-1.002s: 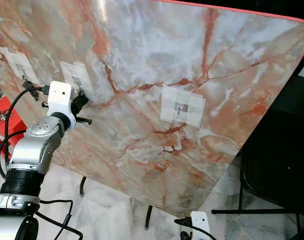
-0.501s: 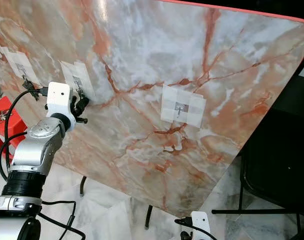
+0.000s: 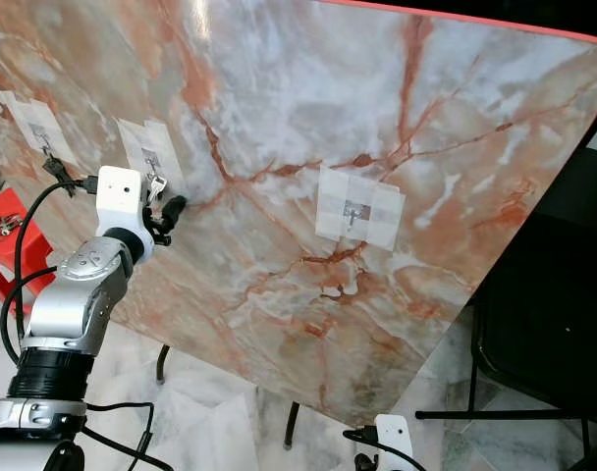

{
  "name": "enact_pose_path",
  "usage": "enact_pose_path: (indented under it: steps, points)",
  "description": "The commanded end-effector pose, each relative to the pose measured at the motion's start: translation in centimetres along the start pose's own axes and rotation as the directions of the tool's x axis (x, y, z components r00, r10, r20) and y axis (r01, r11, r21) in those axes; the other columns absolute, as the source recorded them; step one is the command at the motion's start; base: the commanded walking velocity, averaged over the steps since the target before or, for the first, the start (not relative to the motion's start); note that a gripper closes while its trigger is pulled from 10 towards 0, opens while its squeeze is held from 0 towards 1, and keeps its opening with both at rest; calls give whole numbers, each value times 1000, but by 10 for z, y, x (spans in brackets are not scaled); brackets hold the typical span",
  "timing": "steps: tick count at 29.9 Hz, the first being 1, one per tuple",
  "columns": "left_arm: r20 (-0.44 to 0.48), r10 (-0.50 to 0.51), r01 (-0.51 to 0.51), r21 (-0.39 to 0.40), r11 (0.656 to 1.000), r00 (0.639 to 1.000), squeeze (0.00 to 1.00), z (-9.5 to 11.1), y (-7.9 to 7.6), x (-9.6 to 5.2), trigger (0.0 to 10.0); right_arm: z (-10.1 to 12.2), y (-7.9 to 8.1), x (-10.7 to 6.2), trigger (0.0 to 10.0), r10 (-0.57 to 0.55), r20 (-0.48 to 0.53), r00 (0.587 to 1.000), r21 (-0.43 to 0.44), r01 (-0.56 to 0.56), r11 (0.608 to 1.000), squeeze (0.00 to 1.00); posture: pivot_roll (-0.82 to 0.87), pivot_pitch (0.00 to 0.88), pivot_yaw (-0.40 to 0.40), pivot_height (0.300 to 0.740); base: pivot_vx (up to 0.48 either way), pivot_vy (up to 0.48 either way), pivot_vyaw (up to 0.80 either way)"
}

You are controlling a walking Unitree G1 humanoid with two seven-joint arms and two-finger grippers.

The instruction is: Hang keys on a hook

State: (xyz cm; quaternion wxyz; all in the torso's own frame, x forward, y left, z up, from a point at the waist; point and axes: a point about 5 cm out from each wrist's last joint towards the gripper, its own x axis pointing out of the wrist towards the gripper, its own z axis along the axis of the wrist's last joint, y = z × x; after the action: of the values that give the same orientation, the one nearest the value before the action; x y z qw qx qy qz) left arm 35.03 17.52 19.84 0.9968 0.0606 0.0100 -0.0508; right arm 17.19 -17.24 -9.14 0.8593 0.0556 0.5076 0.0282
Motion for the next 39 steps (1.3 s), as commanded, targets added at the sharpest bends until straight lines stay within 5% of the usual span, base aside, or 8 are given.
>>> enact_pose_path:
  steps: [1,13,14,15,28,30,34,39]
  points:
    - [-6,-53,53,-2,999,999,1000,-1,-10,-3,10000,-2,-1,0,10000,-5,-7,1000,-4,5,1000,0,87,56,-68,723,0,0,0]
    - [-48,-53,52,-12,999,997,1000,-17,-9,-21,10000,-2,-1,0,10000,-6,-7,1000,-3,6,1000,0,88,55,-66,723,0,0,0]
    - [-69,-37,36,-8,999,997,380,-22,-6,-25,10000,-3,-1,0,10000,-5,-7,1000,-2,5,1000,0,90,57,-64,723,0,0,0]
    - [-79,-29,28,-8,1000,996,0,-24,-4,-27,10000,-3,-1,0,10000,-5,-7,1000,-3,5,1000,0,90,57,-64,723,0,0,0]
    - [-286,71,-93,-61,994,956,0,-107,18,-54,10000,-2,0,0,10000,-5,-6,1000,0,5,1000,0,89,51,-54,723,0,0,0]
    - [-399,123,-129,11,992,909,0,-143,26,-68,10000,-2,0,0,10000,-6,-6,1000,2,6,1000,0,84,48,-49,723,0,0,0]
    - [-546,146,-177,-5,984,825,0,-195,32,-92,10000,-3,0,0,10000,-10,-7,1000,6,10,1000,0,84,45,-50,723,0,0,0]
    - [-625,169,-142,94,985,762,0,-228,30,-115,10000,-4,1,0,10000,-11,-11,1000,6,11,1000,0,83,34,-45,723,0,0,0]
